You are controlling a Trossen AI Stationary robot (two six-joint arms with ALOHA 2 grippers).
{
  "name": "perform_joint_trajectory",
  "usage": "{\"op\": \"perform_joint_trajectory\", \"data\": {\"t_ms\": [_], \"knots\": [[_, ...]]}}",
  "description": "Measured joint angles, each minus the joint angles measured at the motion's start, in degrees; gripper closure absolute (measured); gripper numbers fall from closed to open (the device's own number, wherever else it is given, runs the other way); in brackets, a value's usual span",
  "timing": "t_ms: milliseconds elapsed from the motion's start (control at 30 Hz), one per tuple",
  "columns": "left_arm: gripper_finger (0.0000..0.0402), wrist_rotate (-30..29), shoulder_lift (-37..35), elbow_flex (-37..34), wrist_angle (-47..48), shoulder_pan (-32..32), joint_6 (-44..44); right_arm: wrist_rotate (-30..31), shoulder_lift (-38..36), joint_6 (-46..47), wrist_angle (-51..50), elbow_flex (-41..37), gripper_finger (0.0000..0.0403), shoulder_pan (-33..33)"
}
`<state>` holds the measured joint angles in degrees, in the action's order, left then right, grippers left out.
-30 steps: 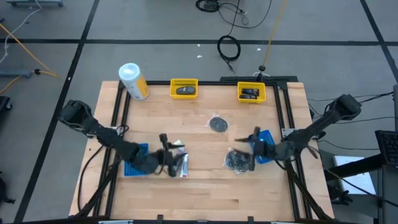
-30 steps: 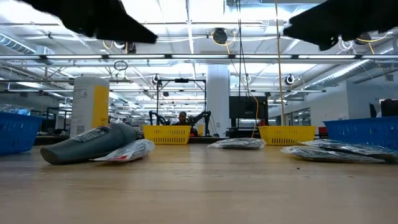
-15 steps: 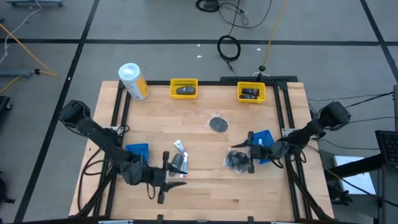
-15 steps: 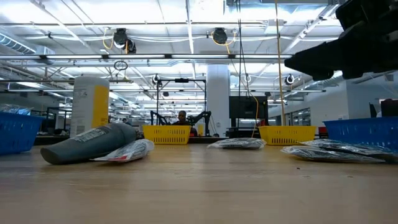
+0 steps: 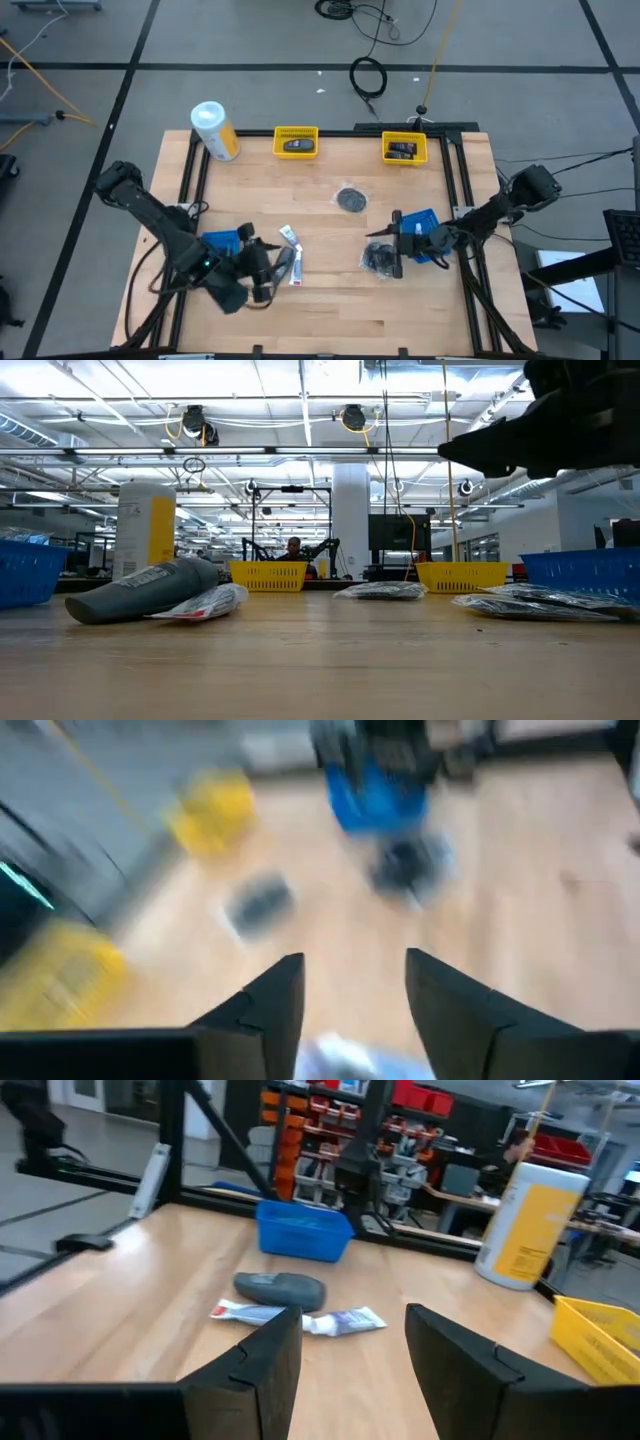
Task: Pick & Place Travel size toiletries
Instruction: Put the gray deodorant into the left yellow bin
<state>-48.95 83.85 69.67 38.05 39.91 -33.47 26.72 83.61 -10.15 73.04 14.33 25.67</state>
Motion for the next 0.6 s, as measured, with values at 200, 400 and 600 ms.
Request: {"op": "perform_joint_trajectory", "data": {"t_ms": [200,400,600], "knots": [[0.0147,23.87,0.16,-5.11,5.8,-3.91,-17.54,0.0,0.0,0.0,-0.47,0.0,0.0232,-2.55],[0.0096,28.55,0.17,-13.92,3.89,-6.21,-30.56,-0.02,0.0,0.0,-0.94,0.0,0.0232,-4.42],[0.0075,27.12,0.2,-18.81,1.71,-8.25,-38.7,-0.01,0.0,0.8,-1.82,0.0,0.0232,-5.96]]}}
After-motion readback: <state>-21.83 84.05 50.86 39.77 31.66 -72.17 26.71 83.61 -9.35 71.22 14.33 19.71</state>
